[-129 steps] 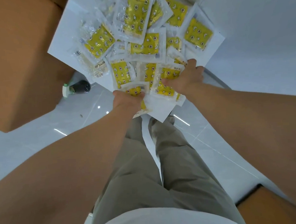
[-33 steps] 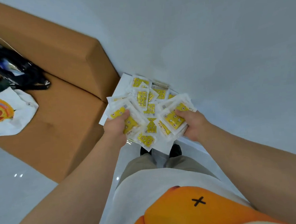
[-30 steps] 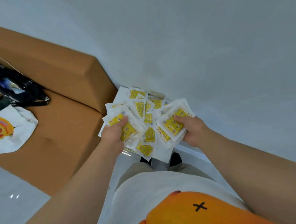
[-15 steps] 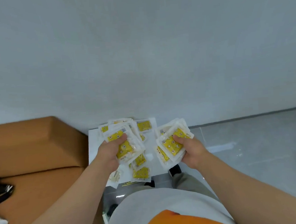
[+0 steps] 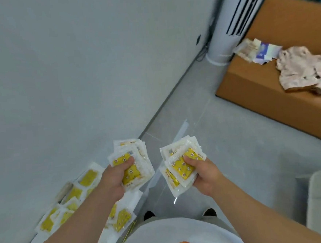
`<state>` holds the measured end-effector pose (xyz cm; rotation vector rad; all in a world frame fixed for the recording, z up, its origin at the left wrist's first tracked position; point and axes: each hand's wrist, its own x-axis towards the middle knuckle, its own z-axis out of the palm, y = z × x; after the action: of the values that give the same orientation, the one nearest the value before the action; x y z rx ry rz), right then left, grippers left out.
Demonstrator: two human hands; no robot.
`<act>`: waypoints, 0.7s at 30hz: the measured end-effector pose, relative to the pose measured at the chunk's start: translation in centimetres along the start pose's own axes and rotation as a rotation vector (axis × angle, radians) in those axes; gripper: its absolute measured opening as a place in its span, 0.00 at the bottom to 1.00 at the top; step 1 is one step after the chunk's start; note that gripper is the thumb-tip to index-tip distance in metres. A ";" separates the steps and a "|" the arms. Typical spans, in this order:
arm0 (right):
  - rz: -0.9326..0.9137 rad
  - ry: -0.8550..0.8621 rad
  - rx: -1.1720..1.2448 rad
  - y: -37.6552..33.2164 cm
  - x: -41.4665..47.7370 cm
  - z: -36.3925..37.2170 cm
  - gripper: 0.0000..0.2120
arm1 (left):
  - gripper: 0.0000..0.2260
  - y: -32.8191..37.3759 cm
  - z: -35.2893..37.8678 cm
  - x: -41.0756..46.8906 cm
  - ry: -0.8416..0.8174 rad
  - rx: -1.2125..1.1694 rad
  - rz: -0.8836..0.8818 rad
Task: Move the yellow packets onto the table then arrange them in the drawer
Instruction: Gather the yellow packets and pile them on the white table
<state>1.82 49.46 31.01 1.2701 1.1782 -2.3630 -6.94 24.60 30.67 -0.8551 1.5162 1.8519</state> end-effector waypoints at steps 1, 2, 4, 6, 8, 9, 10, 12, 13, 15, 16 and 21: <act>-0.021 0.028 0.055 -0.4 -0.7 -1.7 0.17 | 0.17 0.0 2.0 -0.1 -0.035 0.042 0.000; -0.039 0.053 0.107 -0.7 -1.4 -3.4 0.16 | 0.16 -0.1 4.0 -0.3 -0.070 0.082 -0.001; -0.075 0.098 0.204 -1.4 -2.8 -7.0 0.14 | 0.16 -0.6 8.2 -0.7 -0.135 0.163 -0.007; -0.110 0.141 0.304 -2.1 -4.2 -11.1 0.14 | 0.14 -1.7 12.7 -1.4 -0.191 0.241 -0.013; -0.140 0.188 0.398 -2.8 -5.6 -15.3 0.15 | 0.11 -3.3 17.4 -2.4 -0.244 0.325 -0.013; -0.154 0.217 0.440 -3.1 -6.4 -17.6 0.15 | 0.09 -4.3 19.9 -3.1 -0.266 0.365 -0.019; -0.170 0.246 0.482 -3.5 -7.3 -20.0 0.16 | 0.08 -5.5 22.5 -4.0 -0.287 0.402 -0.026; -0.209 0.295 0.553 -4.1 -9.1 -25.1 0.17 | 0.09 -8.0 27.6 -5.8 -0.340 0.460 -0.035; -0.231 0.316 0.573 -4.4 -10.0 -27.5 0.17 | 0.11 -9.3 30.1 -6.7 -0.364 0.483 -0.033; -0.263 0.355 0.607 -4.7 -11.6 -32.2 0.17 | 0.13 -12.0 35.0 -8.2 -0.391 0.527 -0.020; -0.275 0.374 0.630 -4.8 -12.2 -34.4 0.16 | 0.14 -13.4 37.3 -8.9 -0.409 0.544 -0.018; -0.276 0.467 0.784 -4.8 -14.0 -43.3 0.17 | 0.15 -19.3 46.7 -11.7 -0.512 0.648 -0.076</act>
<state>34.09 81.84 31.14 2.0987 0.5097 -2.9785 10.17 73.44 34.90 -0.1170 1.5587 1.2527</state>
